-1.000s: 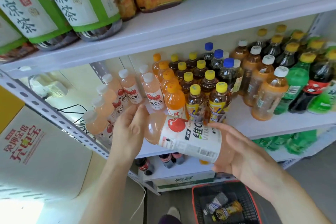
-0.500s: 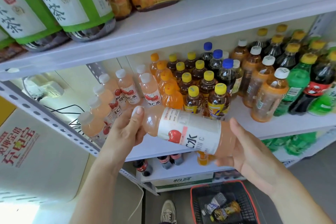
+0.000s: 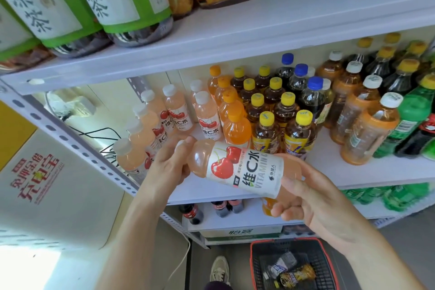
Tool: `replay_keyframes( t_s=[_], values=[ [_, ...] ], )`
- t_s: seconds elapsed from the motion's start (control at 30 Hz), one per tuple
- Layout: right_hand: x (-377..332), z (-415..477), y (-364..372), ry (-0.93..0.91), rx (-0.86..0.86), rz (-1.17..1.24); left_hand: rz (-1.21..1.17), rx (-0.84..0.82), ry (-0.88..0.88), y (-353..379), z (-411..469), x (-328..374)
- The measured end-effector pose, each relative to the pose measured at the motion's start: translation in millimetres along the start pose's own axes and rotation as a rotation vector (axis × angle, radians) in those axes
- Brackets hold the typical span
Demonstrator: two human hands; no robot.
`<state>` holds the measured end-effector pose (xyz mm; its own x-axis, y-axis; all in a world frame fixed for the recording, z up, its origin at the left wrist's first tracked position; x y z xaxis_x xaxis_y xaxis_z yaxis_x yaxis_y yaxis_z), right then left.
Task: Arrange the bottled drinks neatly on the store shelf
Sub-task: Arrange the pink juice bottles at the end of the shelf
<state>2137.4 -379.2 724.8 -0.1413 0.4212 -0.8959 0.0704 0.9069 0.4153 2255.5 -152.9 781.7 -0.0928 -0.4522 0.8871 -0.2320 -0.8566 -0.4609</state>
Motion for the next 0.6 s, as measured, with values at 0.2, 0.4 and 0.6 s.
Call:
replay_keyframes(
  t_s=[0.2, 0.4, 0.6],
  values=[
    [2.8, 6.7, 10.7, 0.045, -0.011, 0.071, -0.032, 0.015, 0.025, -7.7, 3.9, -3.1],
    [13.5, 16.5, 27.1, 0.171, -0.024, 0.087, -0.040, 0.096, 0.008, -20.3, 13.6, -12.8],
    [34.3, 26.3, 24.4, 0.356, 0.080, 0.045, -0.129, -0.139, 0.061, -29.9, 12.3, -14.7]
  ],
)
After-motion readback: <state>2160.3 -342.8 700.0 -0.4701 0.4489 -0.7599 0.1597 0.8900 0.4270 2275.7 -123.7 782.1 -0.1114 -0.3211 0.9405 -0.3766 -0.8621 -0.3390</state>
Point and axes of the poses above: each hand's wrist, its own z-axis towards the middle knuckle, its own y-axis out of the palm, x = y × z, the point moved 8 cm from there along z, towards the middle knuckle, and after that the axes turned 11 degrees about z, right-handed, at the moved point
